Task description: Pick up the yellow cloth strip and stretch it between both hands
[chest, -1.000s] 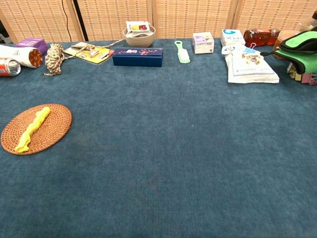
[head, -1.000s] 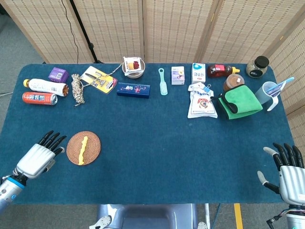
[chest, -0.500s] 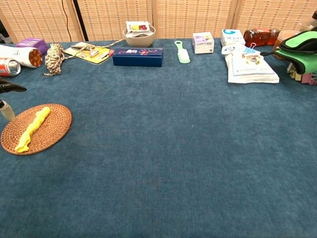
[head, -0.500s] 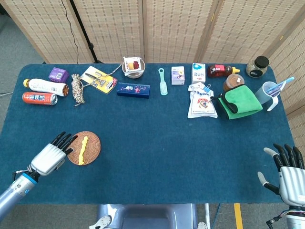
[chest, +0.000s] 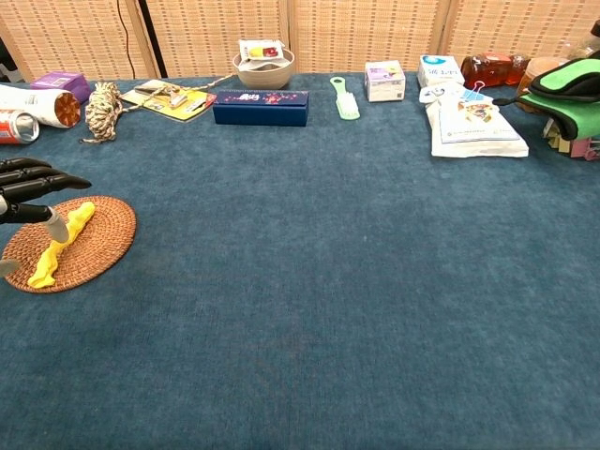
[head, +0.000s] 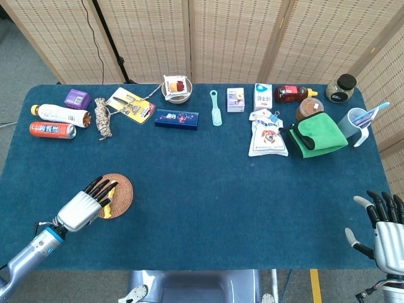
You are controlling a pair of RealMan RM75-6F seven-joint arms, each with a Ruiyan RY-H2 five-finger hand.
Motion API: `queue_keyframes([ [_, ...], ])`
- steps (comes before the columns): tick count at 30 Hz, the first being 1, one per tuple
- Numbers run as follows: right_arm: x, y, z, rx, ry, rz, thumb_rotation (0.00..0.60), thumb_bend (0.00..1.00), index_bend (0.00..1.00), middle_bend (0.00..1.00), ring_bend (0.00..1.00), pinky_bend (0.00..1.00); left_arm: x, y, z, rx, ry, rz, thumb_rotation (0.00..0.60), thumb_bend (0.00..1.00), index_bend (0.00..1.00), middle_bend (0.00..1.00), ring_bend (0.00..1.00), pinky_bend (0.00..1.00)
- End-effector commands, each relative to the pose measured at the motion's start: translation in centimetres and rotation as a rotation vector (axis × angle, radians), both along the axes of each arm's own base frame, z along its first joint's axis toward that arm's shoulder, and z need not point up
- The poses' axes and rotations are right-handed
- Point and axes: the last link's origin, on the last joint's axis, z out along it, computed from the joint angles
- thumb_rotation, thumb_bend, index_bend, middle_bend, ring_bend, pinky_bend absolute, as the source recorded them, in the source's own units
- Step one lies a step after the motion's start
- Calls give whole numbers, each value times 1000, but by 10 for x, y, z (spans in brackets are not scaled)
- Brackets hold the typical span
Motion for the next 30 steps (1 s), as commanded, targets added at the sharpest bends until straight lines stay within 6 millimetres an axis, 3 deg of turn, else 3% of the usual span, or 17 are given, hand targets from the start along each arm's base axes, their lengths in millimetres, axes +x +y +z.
queue_keyframes([
  [1, 0, 0, 0, -1, -1, -1, 600, 307, 237, 133, 70, 0, 0, 2, -2, 1, 1, 0, 600, 351, 355, 34, 0, 11],
  [13, 2, 0, 4, -8, 2, 3, 600, 307, 237, 133, 70, 0, 0, 6, -12, -6, -10, 14, 600, 351, 351, 33, 0, 11],
  [30, 2, 0, 5, -4, 2, 3, 600, 306, 244, 133, 70, 0, 1, 9, -22, 5, -33, 18, 600, 350, 476, 82, 33, 12],
])
